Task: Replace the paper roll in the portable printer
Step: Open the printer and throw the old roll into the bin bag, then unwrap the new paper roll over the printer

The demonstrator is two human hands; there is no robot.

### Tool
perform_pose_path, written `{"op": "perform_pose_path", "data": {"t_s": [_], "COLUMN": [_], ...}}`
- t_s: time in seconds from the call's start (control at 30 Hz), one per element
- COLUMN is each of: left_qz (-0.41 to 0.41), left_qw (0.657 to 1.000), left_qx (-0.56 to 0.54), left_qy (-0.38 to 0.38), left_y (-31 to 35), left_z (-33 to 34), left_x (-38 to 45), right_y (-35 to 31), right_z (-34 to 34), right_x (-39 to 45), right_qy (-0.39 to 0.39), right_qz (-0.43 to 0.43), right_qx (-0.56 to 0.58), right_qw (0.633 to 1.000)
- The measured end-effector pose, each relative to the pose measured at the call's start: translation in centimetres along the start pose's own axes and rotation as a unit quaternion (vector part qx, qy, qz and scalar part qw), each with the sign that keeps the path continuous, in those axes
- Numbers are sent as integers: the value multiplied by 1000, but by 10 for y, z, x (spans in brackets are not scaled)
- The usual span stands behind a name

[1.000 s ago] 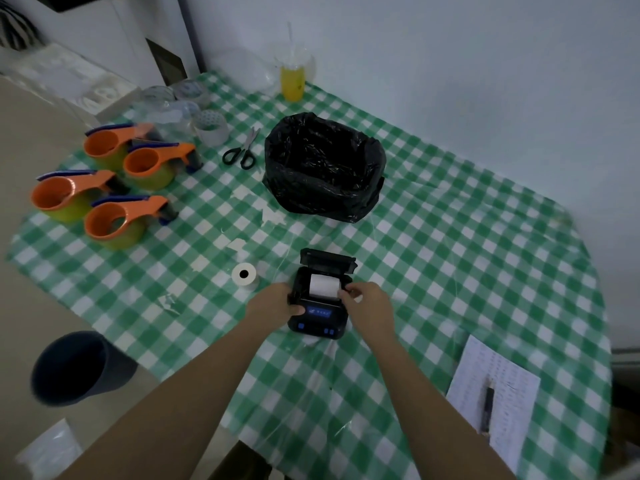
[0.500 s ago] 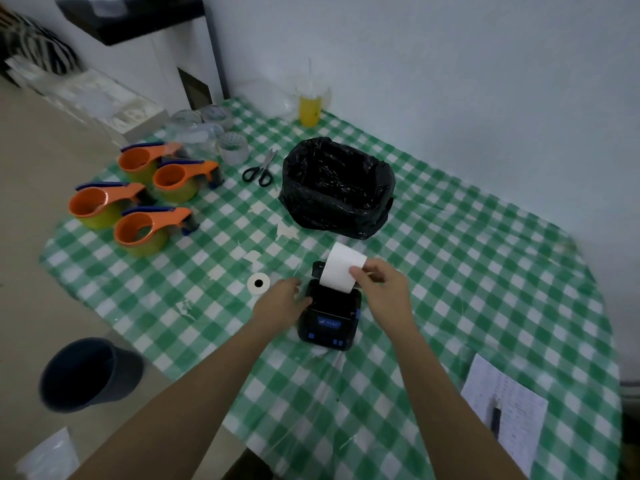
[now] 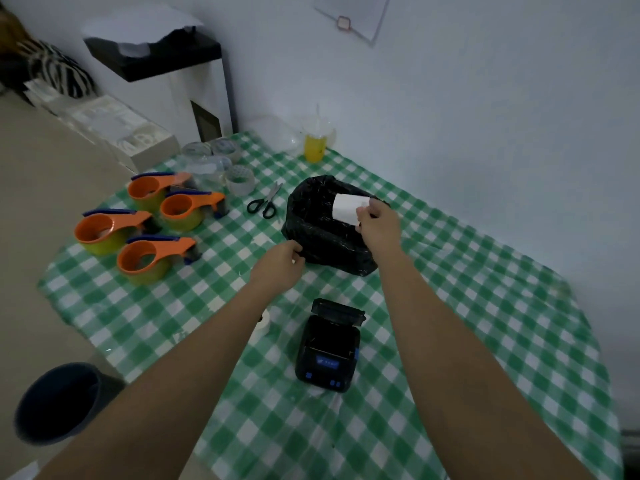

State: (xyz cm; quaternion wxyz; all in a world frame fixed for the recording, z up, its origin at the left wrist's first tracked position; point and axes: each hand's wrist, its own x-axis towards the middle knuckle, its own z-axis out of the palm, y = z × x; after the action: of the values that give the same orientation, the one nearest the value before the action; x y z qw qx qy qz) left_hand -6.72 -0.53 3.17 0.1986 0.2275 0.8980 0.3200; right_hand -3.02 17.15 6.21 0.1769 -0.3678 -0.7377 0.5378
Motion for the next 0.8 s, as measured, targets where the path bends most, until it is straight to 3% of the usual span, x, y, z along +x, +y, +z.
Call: {"op": "perform_pose_path", "data": {"t_s": [0.17, 0.4, 0.8], "left_qz": [-39, -84, -53], "left_qw": [999, 974, 979], "left_qx": [17, 142, 147], "left_qy": [-32, -156, -132], "left_y": [-34, -94, -121], "left_z": [8, 23, 40], "left_x": [1, -17, -26], "right_y": [35, 89, 115], "right_z": [19, 28, 41], "right_x": [-24, -82, -116], "right_qy": [-68, -112, -111], "right_qz": [11, -22, -42], "right_qx": [-41, -146, -189], "right_qw": [997, 983, 975]}}
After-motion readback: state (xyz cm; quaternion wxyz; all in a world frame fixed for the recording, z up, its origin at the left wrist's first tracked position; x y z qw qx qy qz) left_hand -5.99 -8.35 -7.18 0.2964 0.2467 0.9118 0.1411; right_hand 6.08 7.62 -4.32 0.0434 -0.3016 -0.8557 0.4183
